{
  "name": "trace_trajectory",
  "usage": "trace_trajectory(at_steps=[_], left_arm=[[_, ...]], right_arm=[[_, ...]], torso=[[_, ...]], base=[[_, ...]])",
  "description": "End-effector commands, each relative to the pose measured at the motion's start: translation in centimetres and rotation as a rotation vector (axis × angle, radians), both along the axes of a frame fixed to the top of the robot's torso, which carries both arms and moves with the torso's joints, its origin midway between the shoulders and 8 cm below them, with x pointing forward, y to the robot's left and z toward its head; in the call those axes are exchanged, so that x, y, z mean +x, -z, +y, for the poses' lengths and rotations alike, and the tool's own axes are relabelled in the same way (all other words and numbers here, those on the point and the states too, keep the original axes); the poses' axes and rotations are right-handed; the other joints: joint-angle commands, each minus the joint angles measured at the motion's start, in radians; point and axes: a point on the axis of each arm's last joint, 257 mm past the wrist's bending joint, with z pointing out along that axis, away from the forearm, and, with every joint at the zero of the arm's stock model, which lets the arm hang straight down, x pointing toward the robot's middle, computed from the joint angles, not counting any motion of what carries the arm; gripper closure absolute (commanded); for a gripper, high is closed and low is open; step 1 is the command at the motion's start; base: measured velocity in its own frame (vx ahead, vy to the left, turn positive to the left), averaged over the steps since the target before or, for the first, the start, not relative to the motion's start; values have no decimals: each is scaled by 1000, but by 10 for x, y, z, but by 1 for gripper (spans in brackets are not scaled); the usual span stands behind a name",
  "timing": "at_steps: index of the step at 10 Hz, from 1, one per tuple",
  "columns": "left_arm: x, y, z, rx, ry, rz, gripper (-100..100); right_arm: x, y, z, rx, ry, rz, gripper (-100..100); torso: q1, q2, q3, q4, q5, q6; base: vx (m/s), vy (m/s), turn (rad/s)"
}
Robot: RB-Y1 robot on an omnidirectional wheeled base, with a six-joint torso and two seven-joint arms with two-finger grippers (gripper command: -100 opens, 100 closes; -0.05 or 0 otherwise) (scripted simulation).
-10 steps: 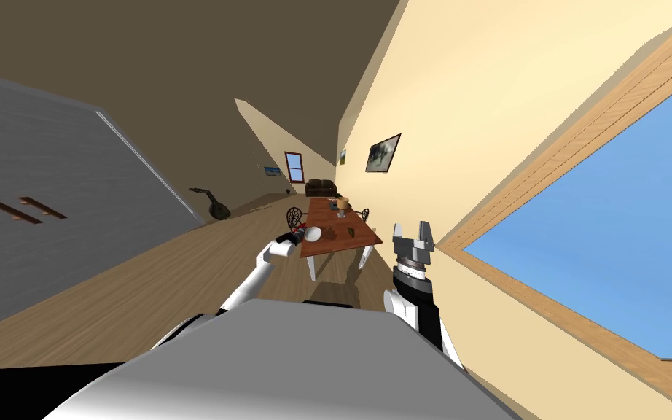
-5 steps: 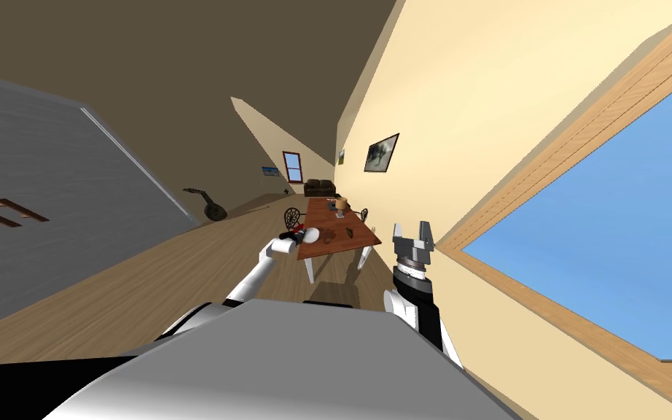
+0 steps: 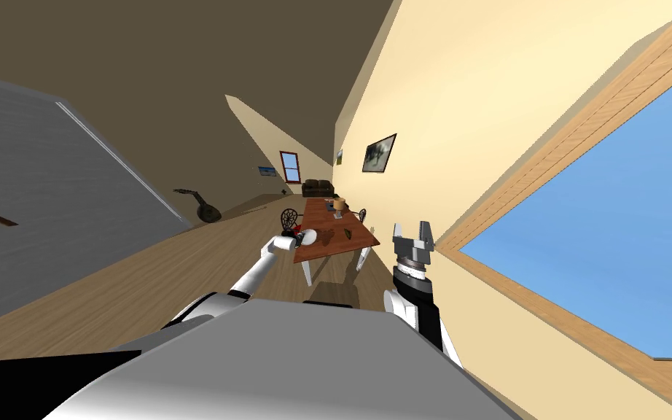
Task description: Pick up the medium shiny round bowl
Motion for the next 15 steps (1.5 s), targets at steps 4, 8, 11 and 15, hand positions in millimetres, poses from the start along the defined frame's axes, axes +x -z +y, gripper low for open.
trace_trajectory(at_steps=[4, 8, 11, 15], left_arm=[[-19, 28, 17, 15, -26, 175, -100], [-37, 43, 31, 25, -50, 302, -100], [-49, 49, 38, 30, -63, 369, -100], [-71, 55, 61, 45, -101, 502, -100]], right_arm=[[0, 0, 0, 0, 0, 0, 0], [0, 0, 0, 0, 0, 0, 0], [0, 0, 0, 0, 0, 0, 0], [0, 0, 0, 0, 0, 0, 0]], torso=[[1, 0, 0, 0, 0, 0], [1, 1, 0, 0, 0, 0], [1, 1, 0, 0, 0, 0], [2, 0, 0, 0, 0, -1]], base=[[61, -26, -35], [56, -13, -37], [46, -20, -29], [60, -18, -36]])
